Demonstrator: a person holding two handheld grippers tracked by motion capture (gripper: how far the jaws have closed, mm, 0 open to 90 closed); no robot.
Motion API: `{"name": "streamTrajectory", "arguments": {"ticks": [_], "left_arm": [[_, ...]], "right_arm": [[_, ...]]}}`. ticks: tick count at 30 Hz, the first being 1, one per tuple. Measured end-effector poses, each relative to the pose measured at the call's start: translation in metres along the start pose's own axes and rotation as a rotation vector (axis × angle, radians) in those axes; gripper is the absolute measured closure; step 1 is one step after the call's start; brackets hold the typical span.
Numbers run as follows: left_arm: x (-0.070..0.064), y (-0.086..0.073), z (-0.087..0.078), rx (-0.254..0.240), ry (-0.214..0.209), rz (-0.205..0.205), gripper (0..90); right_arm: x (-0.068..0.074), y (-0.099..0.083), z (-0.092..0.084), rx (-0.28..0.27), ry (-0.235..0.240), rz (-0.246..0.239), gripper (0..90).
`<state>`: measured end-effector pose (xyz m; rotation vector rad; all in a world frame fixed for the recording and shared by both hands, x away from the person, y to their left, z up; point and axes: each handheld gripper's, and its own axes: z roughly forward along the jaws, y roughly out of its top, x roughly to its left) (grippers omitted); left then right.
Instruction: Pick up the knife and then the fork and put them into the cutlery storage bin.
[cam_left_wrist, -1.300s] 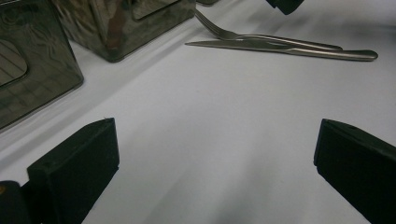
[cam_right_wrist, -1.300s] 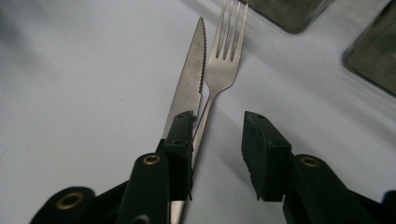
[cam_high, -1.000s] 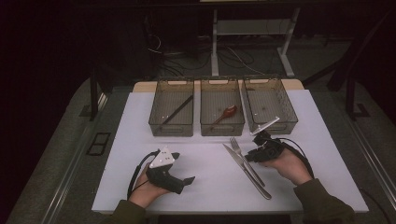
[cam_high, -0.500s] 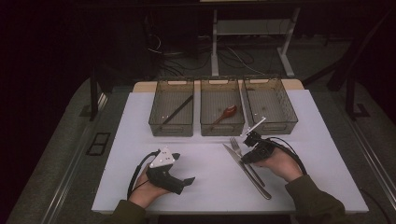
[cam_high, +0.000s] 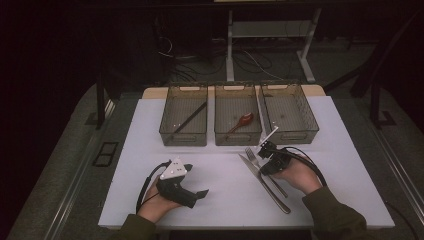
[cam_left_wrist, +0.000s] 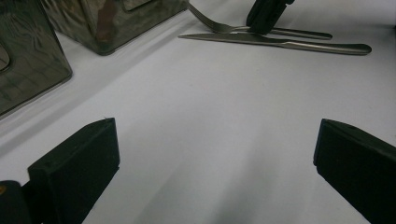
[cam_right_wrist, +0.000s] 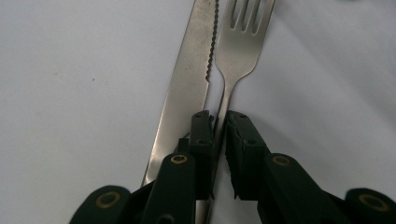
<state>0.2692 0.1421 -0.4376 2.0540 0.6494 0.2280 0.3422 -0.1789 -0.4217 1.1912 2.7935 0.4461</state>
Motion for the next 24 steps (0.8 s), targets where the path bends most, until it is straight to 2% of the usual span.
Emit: {"name": "streamTrajectory", "arguments": {"ticks": [13, 19, 24], "left_arm": [[0.0001, -0.0005, 0.0008, 0.008, -0.005, 0.003, 0.0], [0.0, -0.0003, 0.0007, 0.009, -0.007, 0.007, 0.0], [0.0003, -0.0003, 0.0007, 0.008, -0.008, 0.007, 0.0]], "right_arm": [[0.0064, 0.0098, 0.0024, 0.068, -0.043, -0.006, 81.3], [0.0057, 0.0088, 0.0023, 0.06, -0.047, -0.014, 84.2], [0.0016, 0.0054, 0.0005, 0.043, -0.025, -0.011, 84.2]]}}
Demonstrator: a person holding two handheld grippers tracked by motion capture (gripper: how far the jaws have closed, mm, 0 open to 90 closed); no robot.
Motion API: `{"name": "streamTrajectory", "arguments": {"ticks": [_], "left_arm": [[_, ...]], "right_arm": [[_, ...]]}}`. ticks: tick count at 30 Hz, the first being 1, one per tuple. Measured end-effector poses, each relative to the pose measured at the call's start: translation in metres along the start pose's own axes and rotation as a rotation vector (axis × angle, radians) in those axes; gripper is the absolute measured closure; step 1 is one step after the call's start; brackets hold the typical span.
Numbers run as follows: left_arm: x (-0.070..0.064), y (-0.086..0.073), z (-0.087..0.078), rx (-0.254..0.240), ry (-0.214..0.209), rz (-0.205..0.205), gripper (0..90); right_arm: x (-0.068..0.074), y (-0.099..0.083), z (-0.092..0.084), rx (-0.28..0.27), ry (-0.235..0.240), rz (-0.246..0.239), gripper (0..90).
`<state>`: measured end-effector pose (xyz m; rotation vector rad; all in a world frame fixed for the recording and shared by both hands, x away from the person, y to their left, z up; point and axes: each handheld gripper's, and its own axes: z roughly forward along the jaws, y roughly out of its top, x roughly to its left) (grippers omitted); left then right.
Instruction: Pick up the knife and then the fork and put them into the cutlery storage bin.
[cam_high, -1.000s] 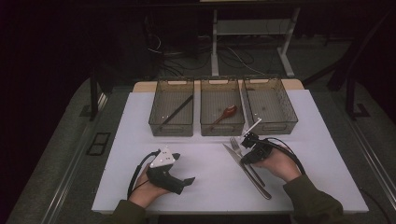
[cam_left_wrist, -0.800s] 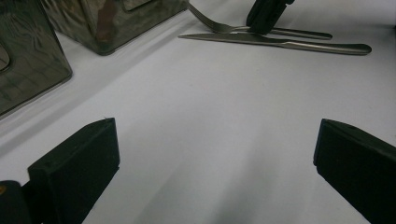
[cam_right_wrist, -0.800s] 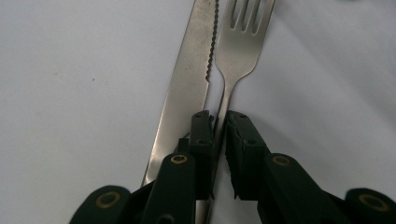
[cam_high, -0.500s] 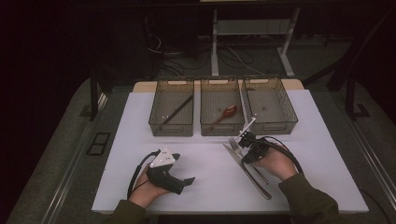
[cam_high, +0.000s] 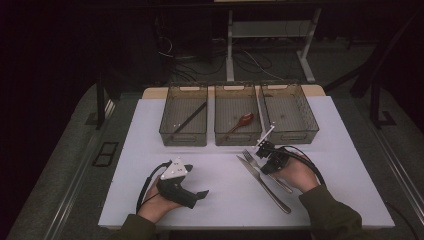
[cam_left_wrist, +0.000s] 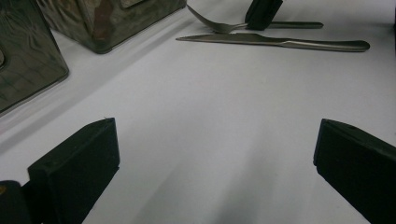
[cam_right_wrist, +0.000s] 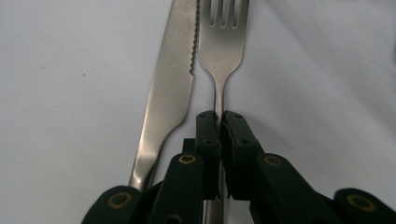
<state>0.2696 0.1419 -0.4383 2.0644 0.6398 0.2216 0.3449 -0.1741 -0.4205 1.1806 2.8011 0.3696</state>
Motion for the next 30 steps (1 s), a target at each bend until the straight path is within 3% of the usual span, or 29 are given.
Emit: {"name": "streamTrajectory", "arguments": {"ticks": [8, 14, 30], "left_arm": [[0.0, 0.0, -0.001, -0.013, 0.002, 0.002, 0.0], [0.002, 0.0, -0.003, -0.031, -0.004, 0.004, 0.0], [0.006, -0.002, -0.005, -0.052, -0.02, 0.005, 0.0]], "right_arm": [[-0.018, -0.014, -0.01, -0.093, 0.04, 0.031, 84.2], [-0.029, -0.022, -0.024, -0.203, 0.081, 0.064, 84.2], [-0.049, -0.04, -0.054, -0.455, 0.099, 0.074, 84.3]]}}
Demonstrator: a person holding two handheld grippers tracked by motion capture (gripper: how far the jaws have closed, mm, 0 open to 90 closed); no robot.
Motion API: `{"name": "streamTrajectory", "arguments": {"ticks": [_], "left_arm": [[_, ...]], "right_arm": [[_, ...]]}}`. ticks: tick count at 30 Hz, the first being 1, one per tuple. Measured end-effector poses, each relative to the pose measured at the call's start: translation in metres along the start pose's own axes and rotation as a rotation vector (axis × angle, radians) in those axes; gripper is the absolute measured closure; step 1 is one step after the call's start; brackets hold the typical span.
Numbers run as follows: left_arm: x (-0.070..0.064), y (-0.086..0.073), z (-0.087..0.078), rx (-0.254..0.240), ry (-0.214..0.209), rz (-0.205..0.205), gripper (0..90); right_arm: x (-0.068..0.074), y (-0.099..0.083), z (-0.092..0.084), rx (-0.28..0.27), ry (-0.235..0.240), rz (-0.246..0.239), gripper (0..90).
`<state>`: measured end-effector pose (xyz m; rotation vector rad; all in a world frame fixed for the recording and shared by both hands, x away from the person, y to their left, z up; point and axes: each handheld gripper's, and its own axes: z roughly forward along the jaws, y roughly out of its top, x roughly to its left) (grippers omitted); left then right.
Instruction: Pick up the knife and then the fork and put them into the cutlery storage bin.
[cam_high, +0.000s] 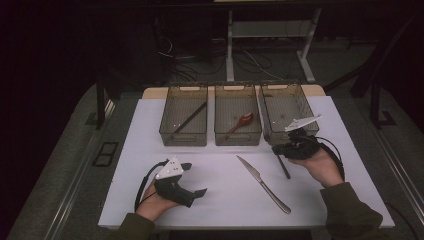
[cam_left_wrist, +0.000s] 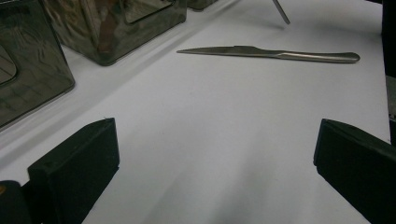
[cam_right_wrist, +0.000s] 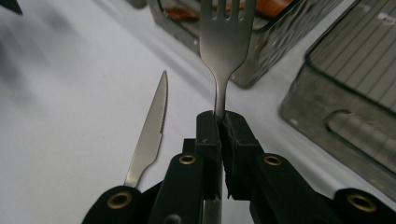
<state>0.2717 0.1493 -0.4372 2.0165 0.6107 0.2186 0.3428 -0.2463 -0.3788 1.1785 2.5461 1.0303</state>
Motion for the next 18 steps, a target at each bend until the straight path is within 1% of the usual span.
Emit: {"name": "streamTrajectory", "arguments": {"ticks": [4, 7, 13, 15, 17, 18], "left_arm": [[0.001, 0.0, 0.0, 0.003, 0.001, -0.001, 0.0], [0.001, 0.0, 0.0, 0.003, 0.002, -0.002, 0.0], [0.001, -0.001, 0.0, 0.0, 0.004, -0.002, 0.0], [0.001, -0.001, 0.0, -0.002, 0.004, -0.007, 0.0], [0.002, 0.0, 0.0, 0.0, 0.007, -0.003, 0.0], [0.002, -0.001, 0.0, -0.001, 0.006, -0.003, 0.0]], "right_arm": [[-0.006, 0.001, -0.009, -0.068, -0.006, 0.002, 84.3], [-0.009, 0.002, -0.017, -0.111, -0.007, 0.018, 84.3], [-0.017, 0.004, -0.028, -0.158, -0.033, 0.027, 84.3], [-0.02, 0.008, -0.035, -0.174, -0.043, 0.032, 84.3], [-0.023, 0.012, -0.043, -0.195, -0.056, 0.03, 84.3], [-0.025, 0.015, -0.046, -0.203, -0.062, 0.037, 84.3]]}}
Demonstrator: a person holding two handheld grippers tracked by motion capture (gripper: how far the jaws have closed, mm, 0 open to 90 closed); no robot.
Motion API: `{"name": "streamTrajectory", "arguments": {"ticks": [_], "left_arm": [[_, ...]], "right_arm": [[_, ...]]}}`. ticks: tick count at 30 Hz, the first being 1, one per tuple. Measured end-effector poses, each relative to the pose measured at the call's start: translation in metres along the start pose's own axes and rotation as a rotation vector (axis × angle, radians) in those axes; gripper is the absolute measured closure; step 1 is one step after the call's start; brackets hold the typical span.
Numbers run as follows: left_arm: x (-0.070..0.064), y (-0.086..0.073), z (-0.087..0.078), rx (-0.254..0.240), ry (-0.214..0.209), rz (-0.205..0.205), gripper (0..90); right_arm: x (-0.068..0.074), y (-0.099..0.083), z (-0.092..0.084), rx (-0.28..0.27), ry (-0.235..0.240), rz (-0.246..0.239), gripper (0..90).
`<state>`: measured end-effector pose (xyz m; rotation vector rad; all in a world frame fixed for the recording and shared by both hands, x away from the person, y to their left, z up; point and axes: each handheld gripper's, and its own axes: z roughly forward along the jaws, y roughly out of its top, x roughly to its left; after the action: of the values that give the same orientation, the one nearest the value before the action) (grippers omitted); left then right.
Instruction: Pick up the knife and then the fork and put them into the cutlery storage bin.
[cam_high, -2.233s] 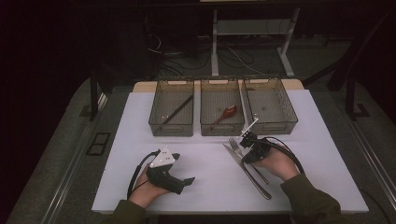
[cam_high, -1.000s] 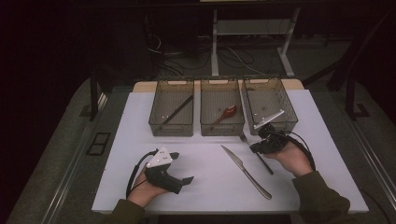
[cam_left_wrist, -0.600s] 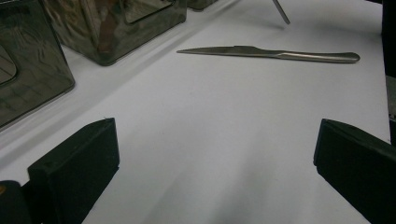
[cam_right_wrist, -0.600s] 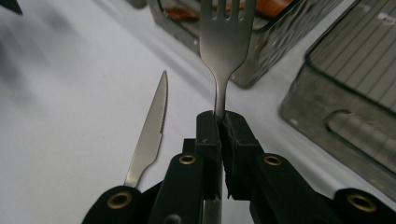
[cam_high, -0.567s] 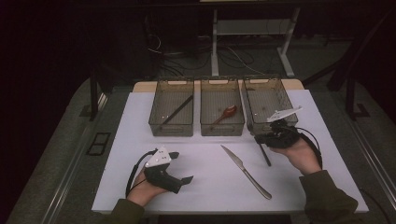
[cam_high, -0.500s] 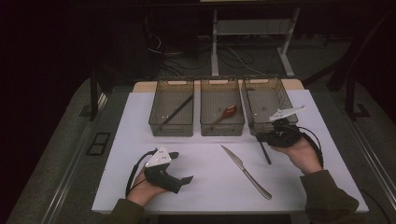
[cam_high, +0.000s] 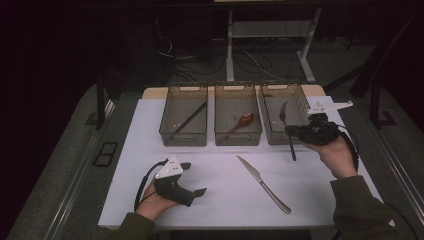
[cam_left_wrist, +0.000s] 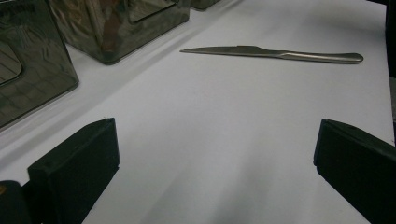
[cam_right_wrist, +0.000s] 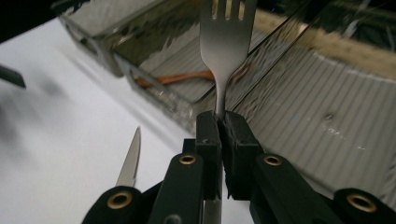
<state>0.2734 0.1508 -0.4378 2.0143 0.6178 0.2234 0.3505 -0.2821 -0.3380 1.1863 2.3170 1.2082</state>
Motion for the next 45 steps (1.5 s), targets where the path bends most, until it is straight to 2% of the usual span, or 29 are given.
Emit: {"name": "streamTrajectory", "arguments": {"ticks": [8, 14, 20, 23, 28, 35, 42, 45], "left_arm": [[0.0, 0.0, 0.0, 0.0, -0.003, 0.003, 0.0], [0.0, 0.001, -0.002, -0.005, -0.003, 0.001, 0.0], [0.0, 0.001, -0.001, 0.002, -0.005, 0.01, 0.0], [0.0, 0.001, -0.001, -0.001, -0.006, 0.011, 0.0], [-0.001, 0.001, -0.001, -0.006, -0.008, 0.01, 0.0], [-0.001, 0.001, -0.002, -0.009, -0.01, 0.009, 0.0], [-0.001, 0.001, -0.001, -0.01, -0.008, 0.007, 0.0], [-0.001, 0.001, -0.001, -0.008, -0.008, 0.007, 0.0]], "right_arm": [[-0.025, 0.034, -0.009, -0.034, -0.071, 0.012, 84.3], [-0.048, 0.052, -0.002, -0.04, -0.132, 0.038, 84.3], [-0.07, 0.06, 0.011, -0.038, -0.192, 0.068, 84.3], [-0.081, 0.06, 0.019, -0.025, -0.222, 0.074, 84.3], [-0.093, 0.054, 0.03, -0.006, -0.233, 0.083, 84.3], [-0.102, 0.045, 0.04, 0.064, -0.249, 0.079, 84.3], [-0.108, 0.03, 0.05, 0.12, -0.242, 0.099, 84.3], [-0.11, 0.023, 0.055, 0.152, -0.245, 0.09, 84.2]]}}
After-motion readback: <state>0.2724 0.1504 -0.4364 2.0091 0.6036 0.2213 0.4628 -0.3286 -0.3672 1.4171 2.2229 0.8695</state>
